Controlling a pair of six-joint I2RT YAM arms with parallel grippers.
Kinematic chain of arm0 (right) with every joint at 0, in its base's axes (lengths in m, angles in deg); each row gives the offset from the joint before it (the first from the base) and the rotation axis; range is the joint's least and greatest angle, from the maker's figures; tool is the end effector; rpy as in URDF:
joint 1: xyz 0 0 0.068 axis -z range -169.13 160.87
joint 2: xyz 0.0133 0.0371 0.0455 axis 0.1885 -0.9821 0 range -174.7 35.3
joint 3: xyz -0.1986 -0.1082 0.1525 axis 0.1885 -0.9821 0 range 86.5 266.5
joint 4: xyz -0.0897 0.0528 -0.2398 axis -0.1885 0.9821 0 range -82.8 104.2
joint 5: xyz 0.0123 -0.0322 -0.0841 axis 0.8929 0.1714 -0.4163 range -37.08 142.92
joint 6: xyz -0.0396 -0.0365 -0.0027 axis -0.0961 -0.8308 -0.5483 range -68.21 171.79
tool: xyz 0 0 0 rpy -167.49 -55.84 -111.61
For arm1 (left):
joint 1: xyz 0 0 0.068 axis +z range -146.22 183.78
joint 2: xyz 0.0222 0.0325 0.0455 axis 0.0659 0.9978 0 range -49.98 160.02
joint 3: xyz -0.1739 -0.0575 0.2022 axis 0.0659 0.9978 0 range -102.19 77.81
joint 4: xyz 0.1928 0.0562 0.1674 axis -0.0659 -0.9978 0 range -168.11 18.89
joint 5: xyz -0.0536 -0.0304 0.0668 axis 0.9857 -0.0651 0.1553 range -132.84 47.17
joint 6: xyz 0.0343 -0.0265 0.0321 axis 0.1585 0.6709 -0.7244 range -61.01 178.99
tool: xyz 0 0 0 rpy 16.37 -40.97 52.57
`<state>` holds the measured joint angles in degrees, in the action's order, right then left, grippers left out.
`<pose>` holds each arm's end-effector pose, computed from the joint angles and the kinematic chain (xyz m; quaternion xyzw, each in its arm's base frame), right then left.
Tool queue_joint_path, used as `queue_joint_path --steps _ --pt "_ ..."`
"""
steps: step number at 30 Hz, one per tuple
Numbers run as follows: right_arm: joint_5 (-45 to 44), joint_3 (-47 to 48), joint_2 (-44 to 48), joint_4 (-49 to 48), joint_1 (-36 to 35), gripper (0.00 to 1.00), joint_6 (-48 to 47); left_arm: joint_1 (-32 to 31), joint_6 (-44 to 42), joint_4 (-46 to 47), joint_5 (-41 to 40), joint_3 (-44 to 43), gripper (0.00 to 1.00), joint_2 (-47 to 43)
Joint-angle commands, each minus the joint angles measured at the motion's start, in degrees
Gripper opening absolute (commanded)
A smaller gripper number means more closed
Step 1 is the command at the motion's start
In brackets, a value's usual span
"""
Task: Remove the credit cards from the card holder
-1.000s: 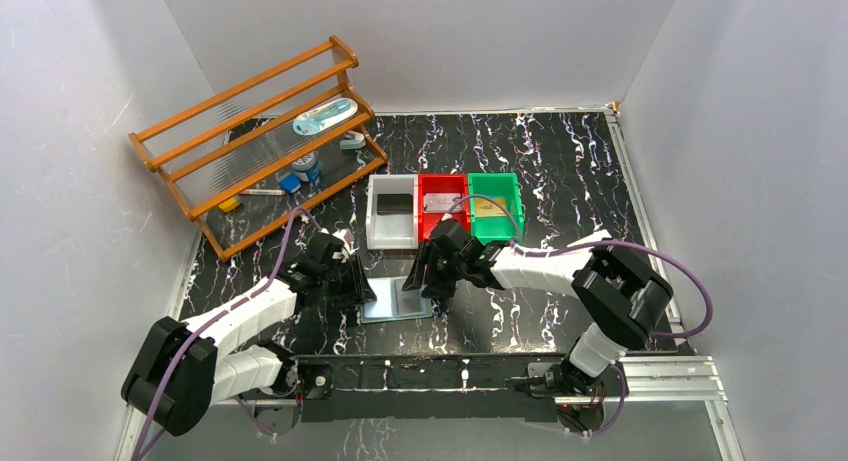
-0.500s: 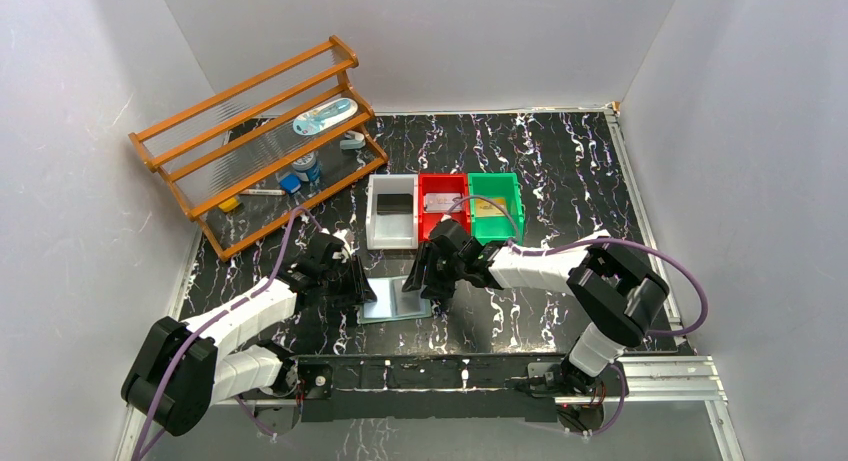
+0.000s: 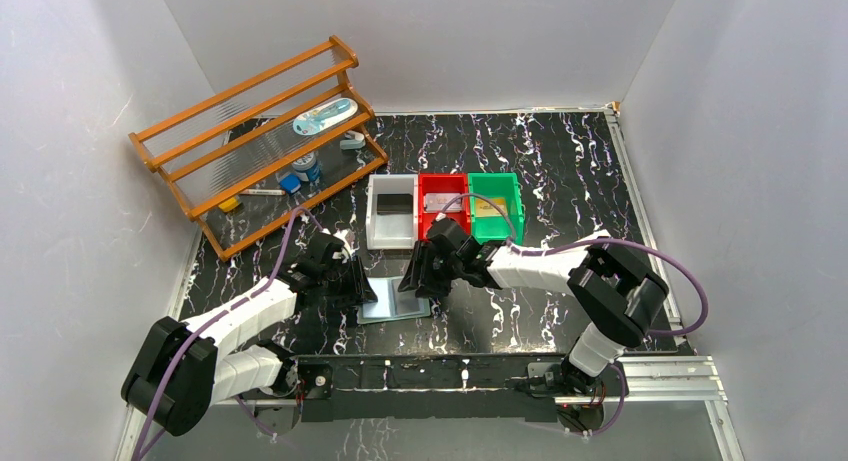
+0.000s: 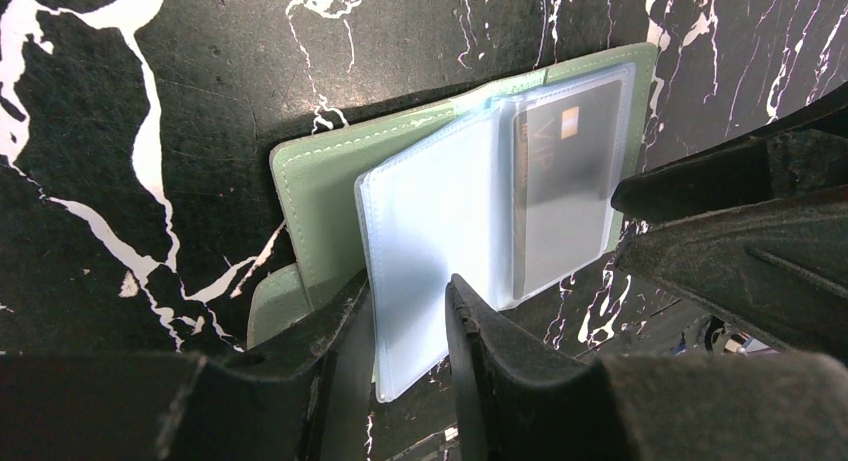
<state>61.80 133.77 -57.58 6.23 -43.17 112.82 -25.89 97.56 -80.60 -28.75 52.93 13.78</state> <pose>0.1865 0.2664 0.1673 0.0263 0.9200 0.3627 0.1460 0.1727 -0.1084 0.1620 -0.0285 0.9283 -0.2927 0.2277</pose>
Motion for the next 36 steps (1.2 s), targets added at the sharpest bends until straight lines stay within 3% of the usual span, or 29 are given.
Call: queue_joint_path --steps 1,15,23,29,36 --pt "-4.3 3.2 0.3 4.0 -0.3 0.59 -1.6 0.1 -0.2 -1.1 1.2 -0.2 0.29 -0.9" --pt "-1.2 1.9 -2.3 -0.4 -0.6 0.58 -1.8 0.1 -0.4 -1.1 1.5 -0.1 0.29 -0.4" --pt "-6.1 4.9 -1.3 5.2 -1.9 0.56 -3.2 0.1 -0.2 -1.5 1.0 0.1 0.28 -0.3" --pt "-9.2 7.1 0.6 9.4 -2.3 0.58 -4.8 0.1 0.3 -6.2 -4.8 -2.2 0.45 -2.8" --pt "-6.4 7.1 -1.0 6.7 -2.3 0.58 -5.1 0.1 -0.3 -8.9 -7.9 -4.1 0.51 -3.8"
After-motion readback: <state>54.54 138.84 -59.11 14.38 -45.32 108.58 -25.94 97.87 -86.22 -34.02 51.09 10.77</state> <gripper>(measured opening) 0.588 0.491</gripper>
